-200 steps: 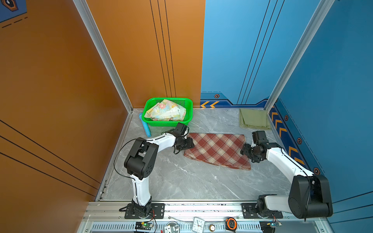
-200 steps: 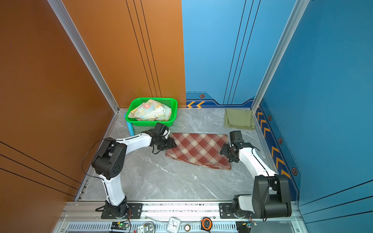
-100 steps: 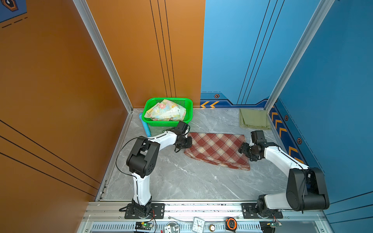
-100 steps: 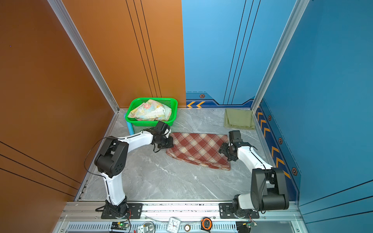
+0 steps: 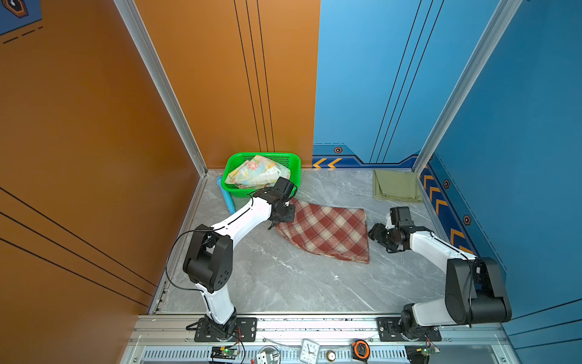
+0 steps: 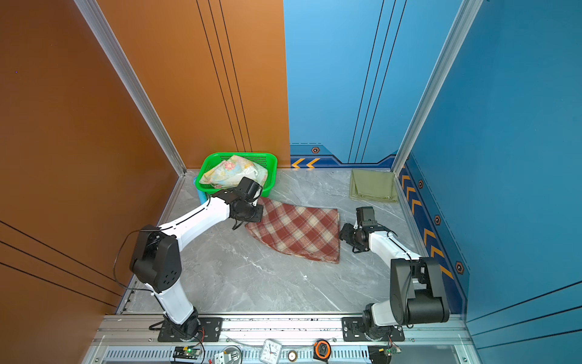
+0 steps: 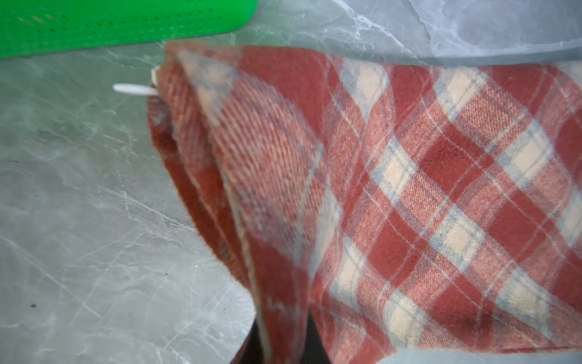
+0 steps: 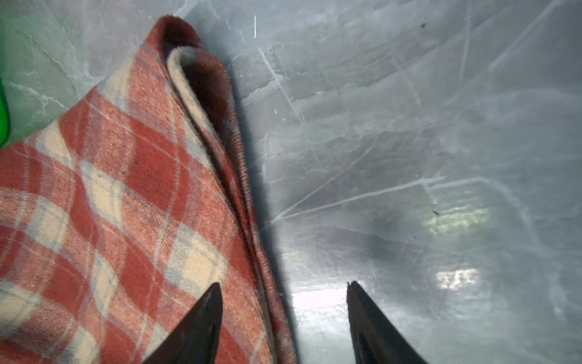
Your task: Fold and stack the skirts
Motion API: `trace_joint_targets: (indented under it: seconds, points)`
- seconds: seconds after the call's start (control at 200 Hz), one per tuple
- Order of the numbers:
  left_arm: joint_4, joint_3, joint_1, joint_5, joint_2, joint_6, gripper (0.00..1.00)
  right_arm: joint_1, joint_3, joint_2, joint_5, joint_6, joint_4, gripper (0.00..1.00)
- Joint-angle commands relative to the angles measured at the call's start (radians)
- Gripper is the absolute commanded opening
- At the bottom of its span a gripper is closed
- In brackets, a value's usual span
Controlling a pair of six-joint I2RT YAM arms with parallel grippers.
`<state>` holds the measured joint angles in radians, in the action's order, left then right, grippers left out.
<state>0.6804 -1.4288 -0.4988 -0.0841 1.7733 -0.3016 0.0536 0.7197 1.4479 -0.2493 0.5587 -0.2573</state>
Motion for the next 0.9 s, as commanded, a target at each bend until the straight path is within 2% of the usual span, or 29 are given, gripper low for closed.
trace_joint_targets:
  seconds: [0.0, 0.19, 0.466, 0.686, 0.896]
  points:
    - [0.097, -0.057, -0.049, -0.146, -0.028, 0.05, 0.0, 0.029, -0.026, 0.032, -0.036, 0.026, 0.084, 0.56]
    - [0.145, -0.12, -0.153, -0.314, -0.016, 0.083, 0.0, 0.076, -0.041, 0.081, -0.055, 0.074, 0.184, 0.47]
    - [0.212, -0.243, -0.271, -0.488, 0.04, 0.131, 0.0, 0.116, -0.057, 0.15, -0.066, 0.111, 0.287, 0.17]
    - [0.255, -0.317, -0.343, -0.549, 0.097, 0.137, 0.0, 0.189, -0.075, 0.194, -0.054, 0.181, 0.404, 0.11]
    - [0.287, -0.374, -0.397, -0.545, 0.16, 0.119, 0.0, 0.297, -0.071, 0.255, -0.015, 0.28, 0.53, 0.08]
